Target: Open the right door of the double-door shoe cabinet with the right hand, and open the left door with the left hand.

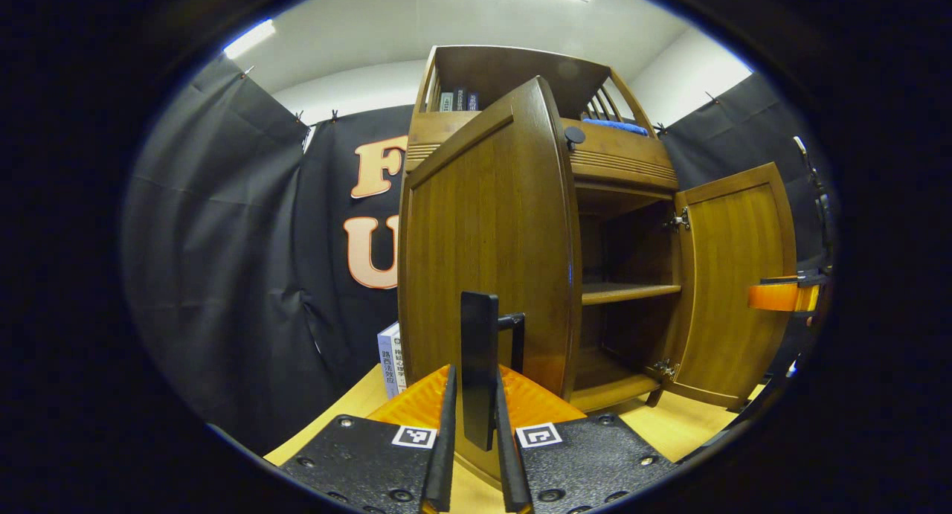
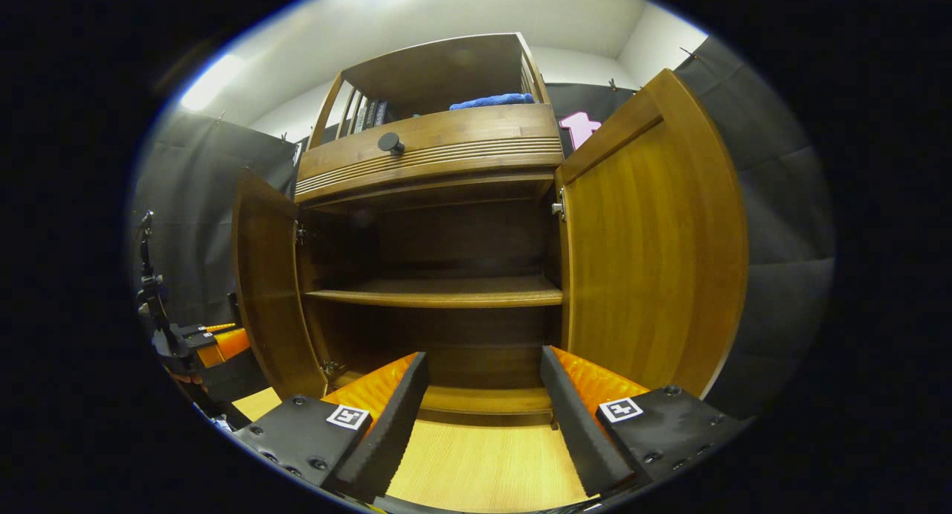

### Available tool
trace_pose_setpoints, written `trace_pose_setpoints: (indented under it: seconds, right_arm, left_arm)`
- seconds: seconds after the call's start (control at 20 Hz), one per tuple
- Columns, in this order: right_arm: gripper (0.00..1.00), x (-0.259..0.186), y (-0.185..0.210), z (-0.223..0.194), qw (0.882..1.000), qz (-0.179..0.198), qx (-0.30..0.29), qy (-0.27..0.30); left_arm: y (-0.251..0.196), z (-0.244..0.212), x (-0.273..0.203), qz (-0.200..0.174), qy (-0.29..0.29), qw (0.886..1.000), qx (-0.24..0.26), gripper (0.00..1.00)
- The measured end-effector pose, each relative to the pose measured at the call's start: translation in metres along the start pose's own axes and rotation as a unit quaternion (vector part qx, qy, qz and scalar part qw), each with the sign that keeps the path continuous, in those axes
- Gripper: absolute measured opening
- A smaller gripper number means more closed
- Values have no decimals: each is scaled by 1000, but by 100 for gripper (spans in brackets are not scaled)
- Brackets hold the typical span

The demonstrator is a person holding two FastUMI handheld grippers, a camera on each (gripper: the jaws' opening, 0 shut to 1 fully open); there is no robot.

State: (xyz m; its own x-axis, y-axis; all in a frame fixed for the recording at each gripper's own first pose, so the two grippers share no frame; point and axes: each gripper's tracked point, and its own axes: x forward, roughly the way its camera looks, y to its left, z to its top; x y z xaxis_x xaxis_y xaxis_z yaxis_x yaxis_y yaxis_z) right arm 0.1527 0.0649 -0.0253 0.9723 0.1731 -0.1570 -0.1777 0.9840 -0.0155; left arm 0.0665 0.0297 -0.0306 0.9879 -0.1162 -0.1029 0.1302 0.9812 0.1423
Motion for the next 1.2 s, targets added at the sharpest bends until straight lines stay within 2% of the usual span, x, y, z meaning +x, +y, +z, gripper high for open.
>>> trace_pose_setpoints:
  seconds: [0.2, 0.25, 0.35, 0.4, 0.7, 0.8, 0.95, 1.0, 1.05, 1.1, 1.15, 1.2]
  right_arm:
    - [97, 10, 8, -3, 1000, 13, 3, 3]
    - [97, 11, 10, -3, 1000, 16, 2, 3]
    - [100, 13, 13, -5, 1000, 21, 2, 4]
    - [97, 12, 14, -5, 1000, 21, 1, 4]
    - [97, 9, 12, -8, 1000, 18, 0, 5]
    - [97, 7, 11, -8, 1000, 17, -1, 5]
    - [97, 5, 8, -9, 1000, 12, -2, 5]
    - [97, 4, 6, -9, 1000, 9, -3, 5]
    - [97, 3, 5, -8, 1000, 7, -3, 4]
    - [97, 1, 3, -7, 1000, 4, -3, 5]
    - [97, 0, 1, -8, 1000, 2, -2, 5]
    - [97, -1, 1, -7, 1000, 0, -2, 4]
  left_arm:
    - [8, 2, -7, -1, -10, 1000, -11, 23]
    - [11, 3, -7, -2, -12, 1000, -13, 28]
    - [16, 3, -9, -1, -10, 1000, -20, 31]
    - [20, 3, -11, 7, -10, 1000, -20, 30]
    - [56, 2, -21, 57, -12, 998, -25, 30]
    - [69, -5, -19, 71, -6, 997, -26, 22]
    - [98, -14, -29, 94, 0, 995, -31, 22]
    - [104, -13, -32, 88, 0, 995, -38, 16]
    - [107, -15, -34, 80, 2, 996, -42, 16]
    - [110, -15, -35, 70, 2, 997, -43, 17]
    - [113, -15, -36, 62, 1, 997, -40, 23]
    - [117, -16, -37, 56, -1, 998, -38, 17]
